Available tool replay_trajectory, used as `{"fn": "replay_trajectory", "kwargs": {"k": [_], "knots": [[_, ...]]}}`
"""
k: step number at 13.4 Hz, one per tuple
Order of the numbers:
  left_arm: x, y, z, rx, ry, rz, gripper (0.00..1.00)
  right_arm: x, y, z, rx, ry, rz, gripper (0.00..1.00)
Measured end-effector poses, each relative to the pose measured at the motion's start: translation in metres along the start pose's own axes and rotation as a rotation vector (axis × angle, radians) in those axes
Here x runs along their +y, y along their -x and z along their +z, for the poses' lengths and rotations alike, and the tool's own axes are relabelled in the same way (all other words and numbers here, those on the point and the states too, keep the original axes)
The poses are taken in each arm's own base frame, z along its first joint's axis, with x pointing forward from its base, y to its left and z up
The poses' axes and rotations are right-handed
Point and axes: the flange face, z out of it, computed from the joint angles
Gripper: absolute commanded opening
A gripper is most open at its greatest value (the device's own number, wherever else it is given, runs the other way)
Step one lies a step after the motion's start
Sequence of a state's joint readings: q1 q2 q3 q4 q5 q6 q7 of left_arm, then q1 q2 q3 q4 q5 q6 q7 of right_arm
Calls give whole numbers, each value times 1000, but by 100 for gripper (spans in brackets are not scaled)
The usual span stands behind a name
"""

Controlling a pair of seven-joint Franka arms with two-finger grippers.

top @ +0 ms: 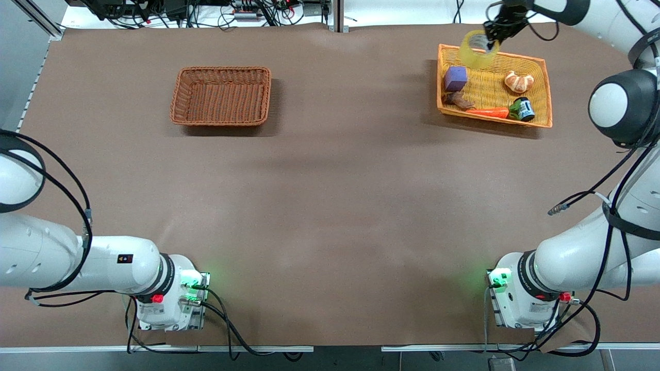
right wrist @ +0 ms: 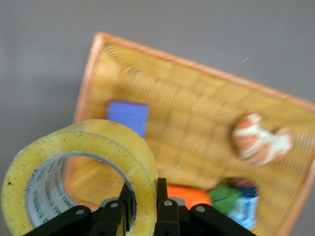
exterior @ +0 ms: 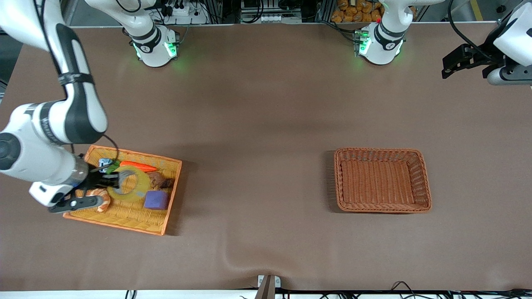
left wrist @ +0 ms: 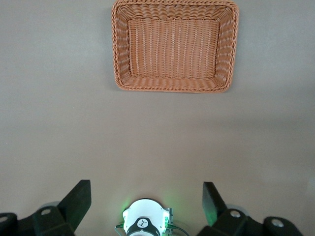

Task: Transfer tape with both arms
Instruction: 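Carry the tape roll to mid-table and set it down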

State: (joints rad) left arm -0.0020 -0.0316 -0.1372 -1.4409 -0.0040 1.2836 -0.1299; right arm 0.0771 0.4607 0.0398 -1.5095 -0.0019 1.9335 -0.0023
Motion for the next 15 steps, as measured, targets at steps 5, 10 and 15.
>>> {"fn": "replay_trajectory", "kwargs": {"k": [5, 10, 15], "knots": [[2, -2, 4, -8, -1, 4, 100, -151, 15, 9, -10, 6, 198, 0], [13, -9, 10, -10, 1, 25, 100, -216, 23, 21, 2, -95, 308, 0], [47, -36, 33, 14, 7, 63, 100, -314, 38, 98, 28, -127, 389, 0]]}}
